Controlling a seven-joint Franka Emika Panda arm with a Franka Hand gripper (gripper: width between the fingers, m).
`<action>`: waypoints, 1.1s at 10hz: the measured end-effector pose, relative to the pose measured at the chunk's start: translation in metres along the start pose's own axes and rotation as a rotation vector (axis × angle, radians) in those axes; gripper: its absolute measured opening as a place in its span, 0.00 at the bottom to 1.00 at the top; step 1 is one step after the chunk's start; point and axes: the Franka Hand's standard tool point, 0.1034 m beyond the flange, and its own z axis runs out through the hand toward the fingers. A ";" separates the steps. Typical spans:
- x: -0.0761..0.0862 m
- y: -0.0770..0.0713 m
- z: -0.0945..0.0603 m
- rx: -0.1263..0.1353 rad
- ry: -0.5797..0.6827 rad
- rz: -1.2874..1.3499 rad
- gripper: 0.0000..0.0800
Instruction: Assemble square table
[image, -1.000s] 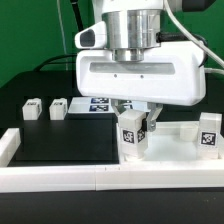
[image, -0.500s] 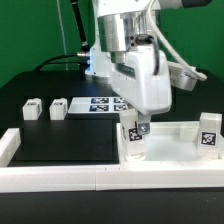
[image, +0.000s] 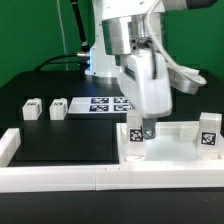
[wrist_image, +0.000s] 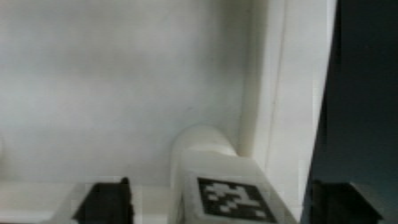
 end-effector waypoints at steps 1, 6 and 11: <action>0.001 0.001 0.000 -0.002 0.002 -0.250 0.76; 0.011 -0.001 -0.004 -0.029 0.026 -0.934 0.81; 0.023 0.001 -0.004 -0.027 0.046 -1.033 0.47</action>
Offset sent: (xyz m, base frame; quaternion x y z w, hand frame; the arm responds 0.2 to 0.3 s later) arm 0.0000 0.0000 0.0000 0.0000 0.0000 -0.2571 0.9664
